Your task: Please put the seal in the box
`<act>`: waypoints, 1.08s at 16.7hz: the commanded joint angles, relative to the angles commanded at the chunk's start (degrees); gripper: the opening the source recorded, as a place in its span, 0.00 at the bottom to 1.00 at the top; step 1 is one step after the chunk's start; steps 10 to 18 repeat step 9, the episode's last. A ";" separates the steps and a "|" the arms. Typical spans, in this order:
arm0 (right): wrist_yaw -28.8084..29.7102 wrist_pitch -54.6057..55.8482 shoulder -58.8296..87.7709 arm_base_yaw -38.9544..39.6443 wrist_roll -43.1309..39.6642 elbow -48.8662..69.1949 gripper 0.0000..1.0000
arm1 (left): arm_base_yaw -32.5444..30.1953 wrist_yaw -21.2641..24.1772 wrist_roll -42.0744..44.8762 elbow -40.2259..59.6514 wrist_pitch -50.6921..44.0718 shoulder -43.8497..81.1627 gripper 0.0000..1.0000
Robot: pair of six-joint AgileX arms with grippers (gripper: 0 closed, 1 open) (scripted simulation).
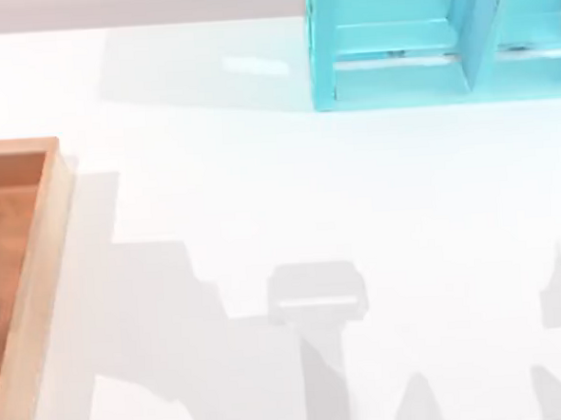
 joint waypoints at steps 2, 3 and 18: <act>0.00 0.00 0.00 0.00 0.00 0.00 1.00 | 0.00 0.00 0.00 0.00 0.00 0.00 0.90; 0.00 0.00 0.00 0.00 0.00 0.00 1.00 | 0.00 0.00 0.00 0.00 0.00 0.00 0.98; 0.00 0.00 0.00 0.00 0.00 0.00 1.00 | 0.00 0.00 0.00 0.00 0.00 0.00 1.00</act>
